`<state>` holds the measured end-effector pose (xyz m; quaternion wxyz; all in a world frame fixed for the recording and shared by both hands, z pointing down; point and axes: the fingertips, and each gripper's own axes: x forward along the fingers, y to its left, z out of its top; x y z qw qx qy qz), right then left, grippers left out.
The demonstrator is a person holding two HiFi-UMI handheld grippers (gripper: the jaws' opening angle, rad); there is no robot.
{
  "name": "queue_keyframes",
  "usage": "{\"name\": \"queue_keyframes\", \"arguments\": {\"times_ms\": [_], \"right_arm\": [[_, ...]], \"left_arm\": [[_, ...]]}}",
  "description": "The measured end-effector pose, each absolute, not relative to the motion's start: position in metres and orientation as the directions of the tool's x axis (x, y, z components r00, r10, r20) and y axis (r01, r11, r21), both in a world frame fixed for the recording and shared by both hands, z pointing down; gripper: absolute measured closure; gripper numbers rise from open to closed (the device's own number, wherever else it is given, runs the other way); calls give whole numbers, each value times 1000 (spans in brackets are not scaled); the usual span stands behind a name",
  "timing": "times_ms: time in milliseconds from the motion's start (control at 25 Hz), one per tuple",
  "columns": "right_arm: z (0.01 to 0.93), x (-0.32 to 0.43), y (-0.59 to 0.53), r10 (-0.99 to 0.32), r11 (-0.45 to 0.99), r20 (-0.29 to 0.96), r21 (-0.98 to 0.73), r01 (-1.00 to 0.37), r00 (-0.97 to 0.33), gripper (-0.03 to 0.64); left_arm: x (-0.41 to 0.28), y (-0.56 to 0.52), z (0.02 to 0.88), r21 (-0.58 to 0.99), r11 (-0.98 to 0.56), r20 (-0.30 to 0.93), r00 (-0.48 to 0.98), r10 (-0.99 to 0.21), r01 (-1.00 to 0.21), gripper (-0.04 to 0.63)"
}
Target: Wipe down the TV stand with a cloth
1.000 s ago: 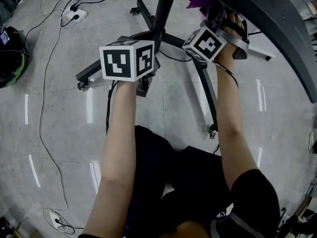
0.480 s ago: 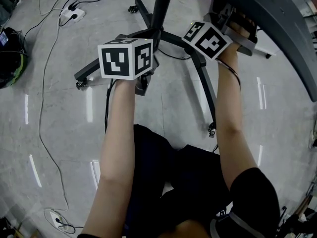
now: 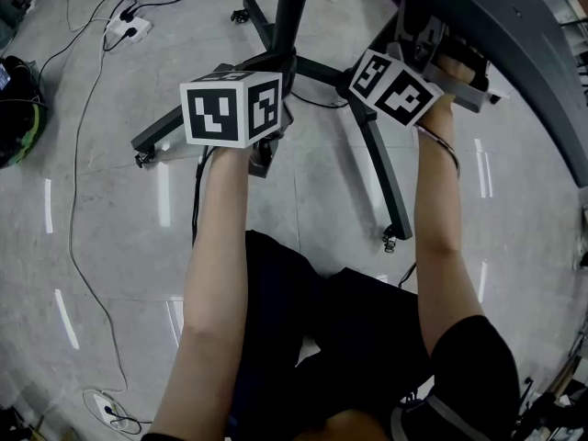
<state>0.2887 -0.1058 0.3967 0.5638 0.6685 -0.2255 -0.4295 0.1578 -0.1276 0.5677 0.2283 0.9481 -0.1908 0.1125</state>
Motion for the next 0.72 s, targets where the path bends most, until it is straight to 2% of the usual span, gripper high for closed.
{"name": "queue_keyframes", "arguments": {"times_ms": [440, 720], "right_arm": [[393, 296, -69, -795, -253, -349, 934, 252, 496, 511], [397, 318, -59, -767, -229, -342, 936, 267, 543, 511]], "left_arm": [[177, -115, 573, 398, -836, 306, 914, -267, -378, 588], [175, -118, 575, 402, -832, 309, 912, -270, -383, 588]]}}
